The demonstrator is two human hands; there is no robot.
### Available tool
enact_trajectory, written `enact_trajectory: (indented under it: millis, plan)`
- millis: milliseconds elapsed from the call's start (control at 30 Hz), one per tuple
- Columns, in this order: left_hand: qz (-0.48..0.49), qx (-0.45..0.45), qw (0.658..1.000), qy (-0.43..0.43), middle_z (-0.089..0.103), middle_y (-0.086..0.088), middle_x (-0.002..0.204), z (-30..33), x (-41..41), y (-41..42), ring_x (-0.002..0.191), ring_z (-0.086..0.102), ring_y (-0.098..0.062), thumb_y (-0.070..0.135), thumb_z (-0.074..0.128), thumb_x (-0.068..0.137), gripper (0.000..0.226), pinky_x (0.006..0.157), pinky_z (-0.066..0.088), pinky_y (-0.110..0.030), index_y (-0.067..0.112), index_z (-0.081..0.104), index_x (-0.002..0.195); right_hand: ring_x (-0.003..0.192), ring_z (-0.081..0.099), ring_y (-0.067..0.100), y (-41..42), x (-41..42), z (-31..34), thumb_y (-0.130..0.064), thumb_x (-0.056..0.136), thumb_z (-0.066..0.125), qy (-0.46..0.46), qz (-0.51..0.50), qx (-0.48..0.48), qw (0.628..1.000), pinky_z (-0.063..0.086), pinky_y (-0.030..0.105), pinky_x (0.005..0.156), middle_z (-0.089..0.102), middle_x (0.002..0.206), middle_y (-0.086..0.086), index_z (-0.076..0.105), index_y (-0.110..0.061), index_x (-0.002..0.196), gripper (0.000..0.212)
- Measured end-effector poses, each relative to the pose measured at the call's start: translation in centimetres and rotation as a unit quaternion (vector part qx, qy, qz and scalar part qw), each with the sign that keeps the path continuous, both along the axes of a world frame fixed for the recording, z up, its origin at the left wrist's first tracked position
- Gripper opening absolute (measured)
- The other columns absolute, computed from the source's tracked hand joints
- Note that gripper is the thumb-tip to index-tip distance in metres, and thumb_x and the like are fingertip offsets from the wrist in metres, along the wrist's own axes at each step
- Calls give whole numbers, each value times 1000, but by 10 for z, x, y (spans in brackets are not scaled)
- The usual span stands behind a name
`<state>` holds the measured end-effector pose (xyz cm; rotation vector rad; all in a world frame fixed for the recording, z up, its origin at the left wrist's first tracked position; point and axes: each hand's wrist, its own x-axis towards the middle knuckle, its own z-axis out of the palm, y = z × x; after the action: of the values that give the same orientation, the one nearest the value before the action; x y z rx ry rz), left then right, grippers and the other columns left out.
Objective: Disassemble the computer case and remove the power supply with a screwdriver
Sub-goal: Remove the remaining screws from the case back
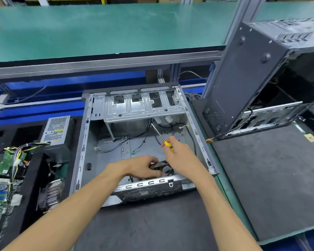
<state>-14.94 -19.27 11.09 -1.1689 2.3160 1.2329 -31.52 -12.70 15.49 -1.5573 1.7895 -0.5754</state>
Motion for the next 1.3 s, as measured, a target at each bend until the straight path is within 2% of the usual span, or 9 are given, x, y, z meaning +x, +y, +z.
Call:
enact_trajectory:
  millis: [133,267,400,533,733,933,1100,1200,1300]
  plan:
    - [23,-38,998,41,64,-1,84,0,-1,-1,63,54,-9,44,70,89,29,61,45,-27,19,58,96,60,51,11,1,-1,0,-32,105,37,22,-11,9,1000,36,31,52,58,75,-3,48,-26,103,13]
    - [205,-78,958,184,61,2,74,15,3,-10,64,55,-13,41,70,89,30,62,42,-26,11,65,92,60,47,13,-1,-2,1,-36,104,42,-22,-50,-2,999,38,33,57,54,72,-4,47,-24,88,21]
    - [449,118,797,386,68,-10,83,35,10,-18,63,64,-15,31,68,92,28,67,55,-30,4,72,101,43,38,3,-5,-9,7,-40,102,54,-119,-144,-62,980,31,25,48,43,45,-13,65,-30,79,27]
    - [447,282,687,498,73,-14,110,43,14,-20,92,71,-26,30,63,95,25,83,59,-43,12,78,105,39,34,6,-15,-6,12,-49,99,54,-190,-178,-49,964,31,22,46,39,45,-8,70,-7,81,48]
    - [389,277,725,496,70,-13,122,46,18,-11,112,67,-27,38,60,96,34,85,57,-42,17,72,120,43,36,14,-27,8,19,-52,91,67,-312,-183,7,932,27,23,39,47,68,13,57,-4,82,50]
    - [372,273,785,413,71,-8,119,48,18,-7,115,66,-20,71,47,88,63,91,56,-44,21,61,125,57,59,12,-34,6,20,-34,96,66,-580,-234,70,777,23,18,31,68,84,7,70,-15,99,20]
    - [218,169,904,327,74,-6,85,47,15,3,86,68,-19,28,52,102,29,85,51,-29,11,60,124,59,67,10,-35,8,22,-35,87,70,-644,-227,66,728,23,16,27,72,80,7,66,-12,90,24]
    - [326,84,869,362,51,0,61,57,23,0,56,47,-15,12,49,103,19,62,47,-29,5,67,102,65,71,12,-33,5,25,-35,92,67,-616,-225,22,754,20,16,29,73,82,6,66,-13,89,23]
    - [425,110,798,412,48,-1,66,79,35,0,56,44,-16,15,45,105,22,55,44,-27,4,64,99,74,74,18,-29,8,30,-37,89,70,-558,-186,-17,809,17,18,32,74,89,10,66,-11,90,26]
